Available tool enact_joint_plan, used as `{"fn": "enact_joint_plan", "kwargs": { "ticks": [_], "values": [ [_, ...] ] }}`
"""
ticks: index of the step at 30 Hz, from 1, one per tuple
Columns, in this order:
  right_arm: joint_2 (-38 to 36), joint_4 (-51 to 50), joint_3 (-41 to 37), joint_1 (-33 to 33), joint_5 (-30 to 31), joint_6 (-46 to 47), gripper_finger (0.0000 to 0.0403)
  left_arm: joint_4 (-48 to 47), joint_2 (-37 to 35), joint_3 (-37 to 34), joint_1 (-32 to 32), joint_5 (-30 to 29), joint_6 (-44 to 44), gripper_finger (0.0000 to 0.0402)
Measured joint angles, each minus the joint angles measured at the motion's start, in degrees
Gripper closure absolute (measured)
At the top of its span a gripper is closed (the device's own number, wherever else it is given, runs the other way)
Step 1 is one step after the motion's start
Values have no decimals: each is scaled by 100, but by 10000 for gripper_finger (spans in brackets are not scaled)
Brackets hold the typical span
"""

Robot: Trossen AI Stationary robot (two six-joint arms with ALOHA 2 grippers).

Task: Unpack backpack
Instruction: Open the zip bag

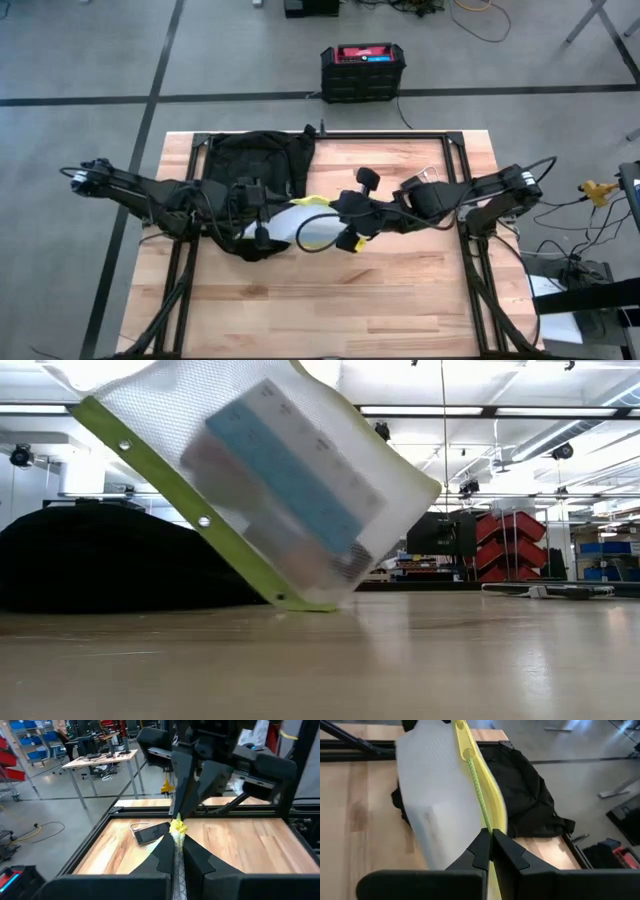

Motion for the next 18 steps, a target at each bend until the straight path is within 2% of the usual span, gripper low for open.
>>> {"fn": "enact_joint_plan", "kwargs": {
  "ticks": [2,4,6,12,18],
  "values": [
    [-61,45,0,0,-59,-165,403,88,-57,0,0,109,47,401],
    [-122,-328,-57,0,-81,-367,402,206,-162,20,-10,120,85,401],
    [-128,-59,-43,-4,-92,-413,402,412,-262,83,-19,148,98,401],
    [-91,-205,-41,-2,-72,-422,402,385,-388,44,-9,147,215,401],
    [-67,630,-46,-2,-139,-543,402,444,-276,55,-9,149,226,401]
  ]
}}
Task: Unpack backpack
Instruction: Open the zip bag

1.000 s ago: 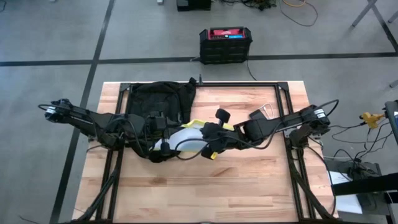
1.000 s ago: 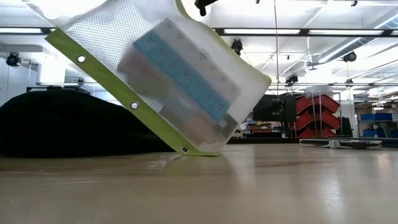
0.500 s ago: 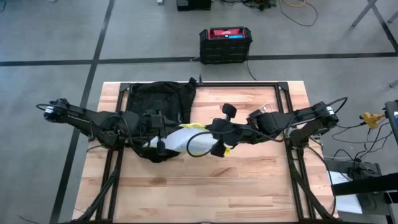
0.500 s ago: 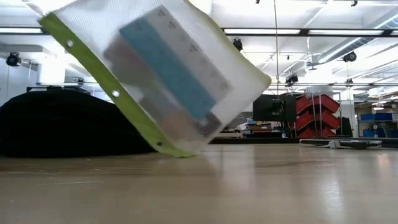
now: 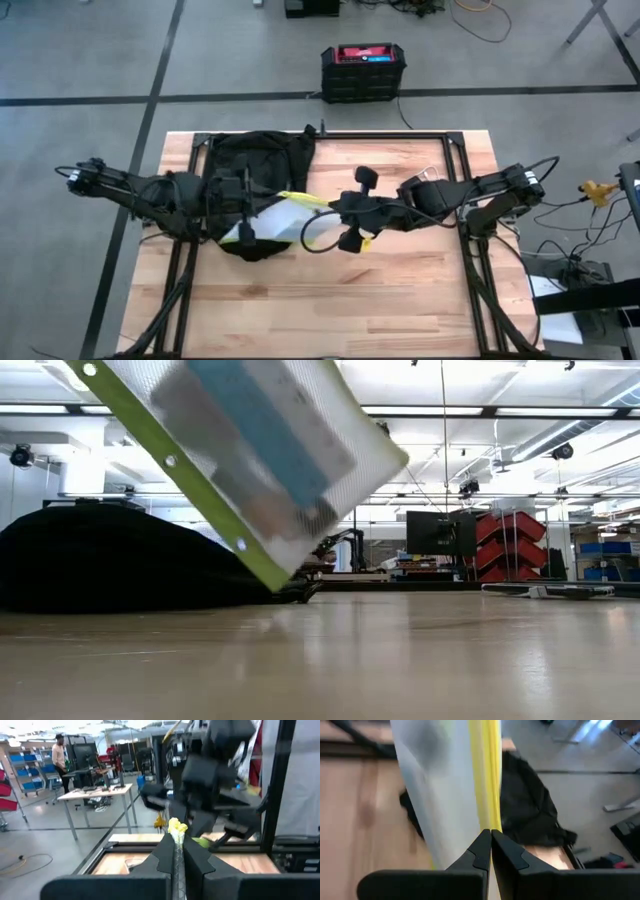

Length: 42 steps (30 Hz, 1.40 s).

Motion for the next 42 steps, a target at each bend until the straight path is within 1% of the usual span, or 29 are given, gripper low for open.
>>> {"fn": "enact_joint_plan", "kwargs": {
  "ticks": [3,6,9,12,17,20,22,24,27,29,32,35,37,40,42],
  "values": [
    [31,449,0,-2,-432,-167,402,-30,143,-18,2,0,0,401],
    [50,618,0,2,-528,-374,387,27,190,-17,0,0,0,401],
    [44,645,9,0,-520,-606,353,-48,191,-17,2,0,0,401],
    [43,895,48,-2,-514,-777,307,-47,139,-17,2,0,2,401],
    [87,1353,59,-34,-391,-1452,238,-38,157,-15,1,3,41,401],
    [87,1448,59,-205,-453,-1430,214,-88,158,-15,-2,163,63,401],
    [87,1360,59,-375,-789,-1331,208,-77,158,-15,-2,265,113,401],
    [87,1341,5,-566,-1324,-1225,209,-81,158,-15,-2,373,155,401],
    [87,1339,-50,-810,-2107,-967,220,-80,158,-15,-2,458,193,401],
    [87,1344,-50,-910,-2540,-842,236,-81,158,-15,-2,457,216,401],
    [87,1375,-50,-949,-3026,-765,274,-81,158,-15,-2,451,283,401],
    [162,1406,-50,-932,-3241,-767,317,-81,158,-15,10,425,304,401],
    [203,1375,-55,-890,-3252,-806,337,-82,158,-15,10,419,304,402],
    [341,1412,-59,-890,-3233,-881,346,-75,162,-15,11,411,304,401],
    [412,1419,-59,-906,-3221,-761,350,-89,162,-15,11,411,304,401]
  ]
}}
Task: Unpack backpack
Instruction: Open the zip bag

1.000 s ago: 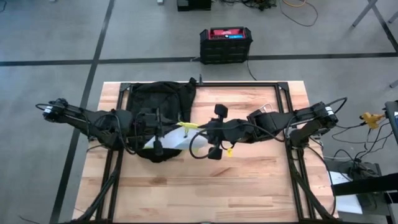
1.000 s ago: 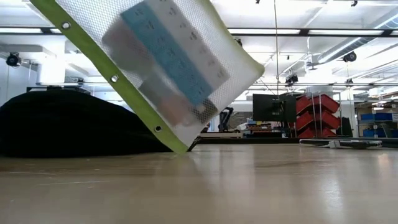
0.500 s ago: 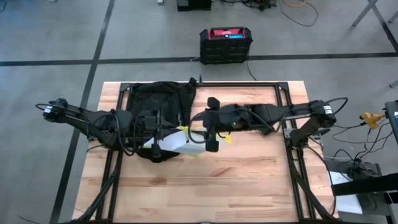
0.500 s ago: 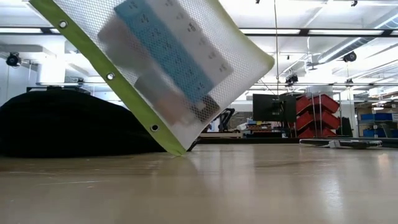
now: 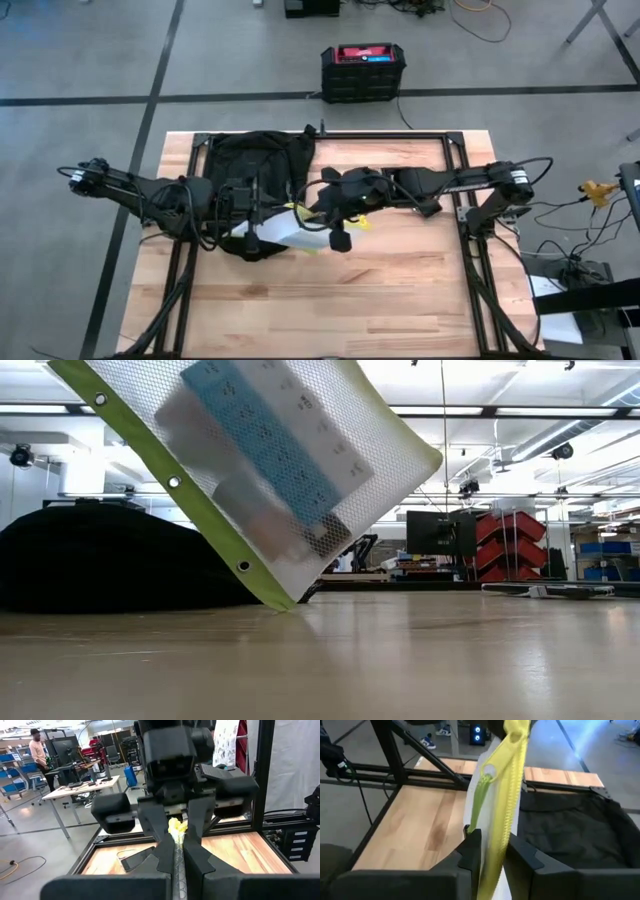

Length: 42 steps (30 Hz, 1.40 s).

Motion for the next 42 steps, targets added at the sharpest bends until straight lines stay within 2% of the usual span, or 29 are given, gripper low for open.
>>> {"fn": "enact_joint_plan", "kwargs": {
  "ticks": [5,15,18,21,24,26,32,37,42],
  "values": [
    [29,-12,0,-27,177,69,396,-232,-47,0,0,-16,-150,385],
    [1,-47,66,47,306,42,402,-901,-150,2,0,-2,-368,297],
    [1,-51,66,47,307,44,403,-884,-116,2,0,-2,-439,282],
    [1,-116,74,47,303,110,403,-831,-114,2,0,-2,-521,294],
    [1,-188,74,83,296,105,401,-836,-116,2,0,0,-593,353],
    [1,-186,75,131,315,-61,392,-842,-116,2,0,5,-682,388],
    [-43,-141,114,253,632,-503,315,-878,-116,2,-2,-1,-774,400],
    [-47,-23,221,362,836,-422,245,-875,-116,0,-2,-410,-809,401],
    [118,128,223,615,2201,-478,224,-773,-110,-2,0,-515,-769,401]
  ]
}}
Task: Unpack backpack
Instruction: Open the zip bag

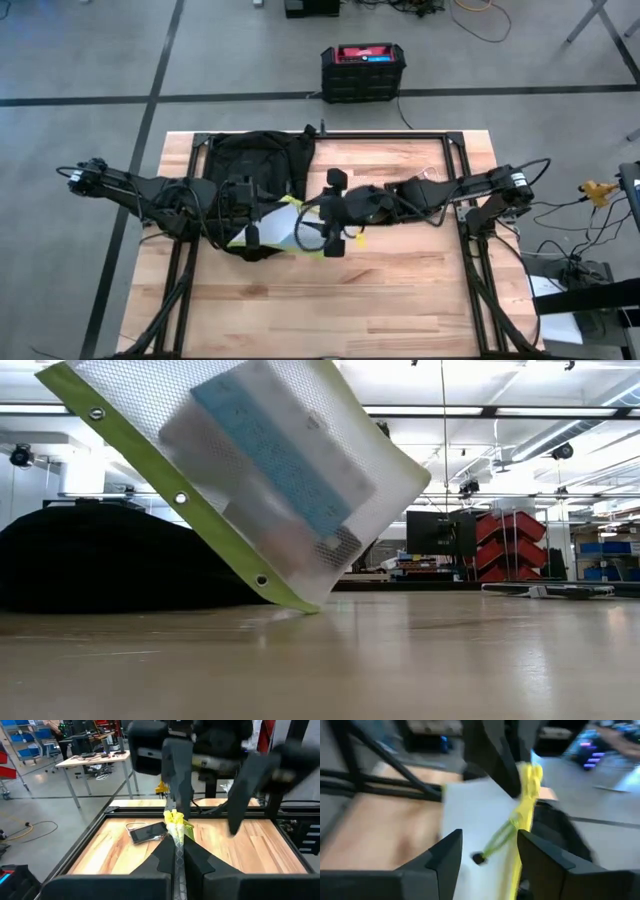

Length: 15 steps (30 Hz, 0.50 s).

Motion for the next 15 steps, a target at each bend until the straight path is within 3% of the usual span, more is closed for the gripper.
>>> {"fn": "enact_joint_plan", "kwargs": {
  "ticks": [8,15],
  "values": [
    [261,410,-4,147,946,22,267,35,7,-2,-2,-102,-26,402],
    [309,589,9,125,946,44,334,32,78,-2,-2,-95,-32,402]
  ]
}}
